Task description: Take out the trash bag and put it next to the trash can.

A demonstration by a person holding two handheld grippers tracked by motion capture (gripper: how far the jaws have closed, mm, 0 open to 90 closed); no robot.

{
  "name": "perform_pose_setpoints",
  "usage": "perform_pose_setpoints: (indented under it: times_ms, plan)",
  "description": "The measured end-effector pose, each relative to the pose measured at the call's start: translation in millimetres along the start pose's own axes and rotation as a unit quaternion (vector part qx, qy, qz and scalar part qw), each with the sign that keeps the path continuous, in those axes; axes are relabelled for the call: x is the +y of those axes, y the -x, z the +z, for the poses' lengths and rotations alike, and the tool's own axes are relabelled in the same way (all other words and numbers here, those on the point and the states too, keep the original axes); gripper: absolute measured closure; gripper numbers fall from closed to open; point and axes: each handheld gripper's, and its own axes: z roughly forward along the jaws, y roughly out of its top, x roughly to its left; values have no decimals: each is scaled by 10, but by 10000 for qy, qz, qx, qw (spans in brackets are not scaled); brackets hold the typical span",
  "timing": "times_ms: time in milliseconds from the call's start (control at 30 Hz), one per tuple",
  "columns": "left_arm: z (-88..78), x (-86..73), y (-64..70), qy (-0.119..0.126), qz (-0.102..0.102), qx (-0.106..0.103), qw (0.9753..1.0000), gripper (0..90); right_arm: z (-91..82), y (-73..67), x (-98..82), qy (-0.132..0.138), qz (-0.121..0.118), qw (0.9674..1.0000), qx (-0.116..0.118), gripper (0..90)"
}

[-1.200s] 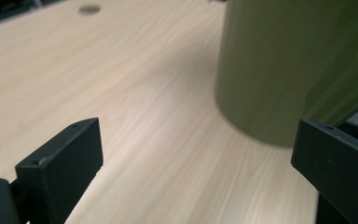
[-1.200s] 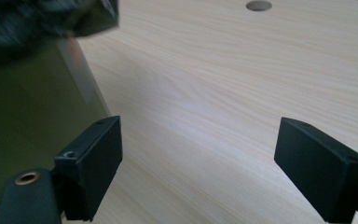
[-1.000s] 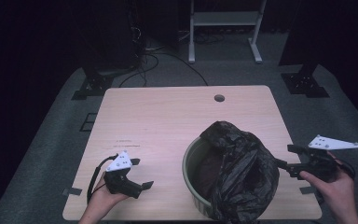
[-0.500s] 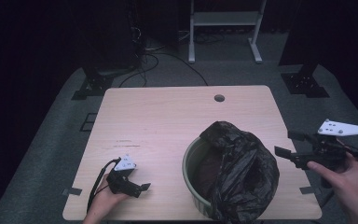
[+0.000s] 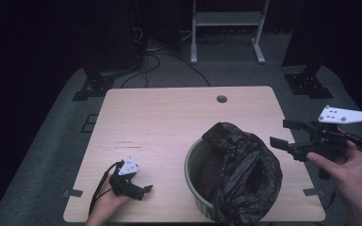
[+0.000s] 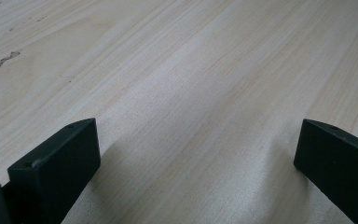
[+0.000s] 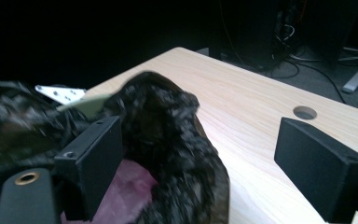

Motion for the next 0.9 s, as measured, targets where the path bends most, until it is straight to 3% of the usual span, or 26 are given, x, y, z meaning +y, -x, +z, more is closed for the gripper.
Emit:
perform_pose_setpoints:
  times_ms: [500,700,900]
  plan:
    - [0,1,1,-3,-5,7,10000,0,204,-222,270,128,-182,9989,422,141]
    - [0,0,3,0,-11,14,10000,0,368,-278,208,-52,-214,9985,506,141]
    - [1,-1,4,7,-15,20,10000,0,480,-258,57,-275,-177,9985,428,141]
